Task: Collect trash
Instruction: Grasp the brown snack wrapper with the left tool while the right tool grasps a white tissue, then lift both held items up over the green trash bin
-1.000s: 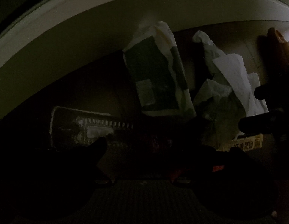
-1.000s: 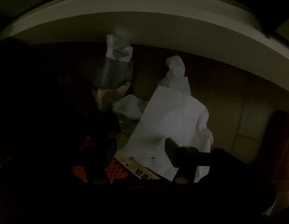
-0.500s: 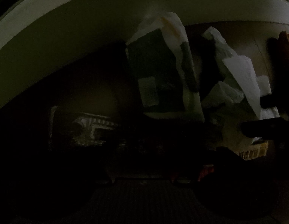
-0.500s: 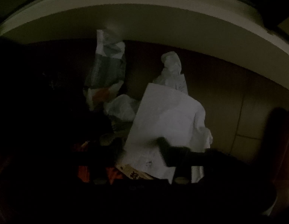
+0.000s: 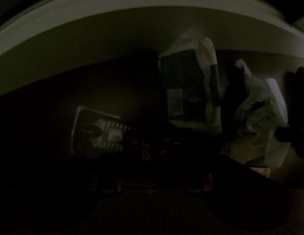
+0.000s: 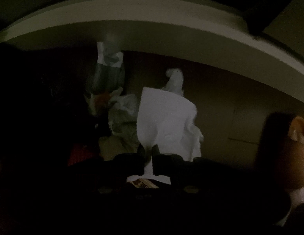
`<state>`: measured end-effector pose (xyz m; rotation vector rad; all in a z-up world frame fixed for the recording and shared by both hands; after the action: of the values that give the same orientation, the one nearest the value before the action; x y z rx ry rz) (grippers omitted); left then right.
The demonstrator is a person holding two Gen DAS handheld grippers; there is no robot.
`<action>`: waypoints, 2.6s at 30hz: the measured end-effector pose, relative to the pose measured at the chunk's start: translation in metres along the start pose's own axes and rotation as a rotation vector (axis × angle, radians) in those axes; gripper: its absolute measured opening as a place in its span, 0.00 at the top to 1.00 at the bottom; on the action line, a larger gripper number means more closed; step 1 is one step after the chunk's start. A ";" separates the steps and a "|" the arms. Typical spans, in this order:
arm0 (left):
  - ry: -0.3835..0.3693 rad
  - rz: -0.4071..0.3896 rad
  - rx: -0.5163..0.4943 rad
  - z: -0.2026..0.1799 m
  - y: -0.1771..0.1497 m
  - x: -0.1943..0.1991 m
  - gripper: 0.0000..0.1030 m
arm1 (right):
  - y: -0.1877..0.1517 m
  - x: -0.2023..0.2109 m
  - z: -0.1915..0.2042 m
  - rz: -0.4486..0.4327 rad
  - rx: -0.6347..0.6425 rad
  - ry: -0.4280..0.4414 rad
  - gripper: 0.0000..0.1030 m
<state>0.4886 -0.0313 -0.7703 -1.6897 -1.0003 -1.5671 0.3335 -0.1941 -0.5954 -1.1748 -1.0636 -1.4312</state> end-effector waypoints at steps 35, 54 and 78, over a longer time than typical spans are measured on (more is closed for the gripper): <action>-0.088 -0.380 0.406 0.009 -0.066 0.333 0.64 | -0.013 0.329 0.099 -0.406 0.298 0.208 0.99; 0.114 -0.815 0.409 0.008 -0.183 0.641 0.63 | -0.078 0.587 0.269 -0.815 0.880 0.239 0.99; 0.482 -1.031 0.593 0.163 -0.235 0.833 0.63 | 0.000 0.723 0.517 -1.056 1.023 0.484 0.99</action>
<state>0.3820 0.3266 0.0274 -0.3065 -1.9459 -1.8297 0.3575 0.2056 0.1977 0.5473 -1.8054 -1.4114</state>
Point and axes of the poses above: each gripper's, at about its wrist camera, not at the fingertips, and x roughly against the way its jaws point, z to its left, y to its top, the point moved 7 cm from there along -x, roughly the way its jaws point, and after that the axes turned 9 degrees about x, right-handed, at the moved point
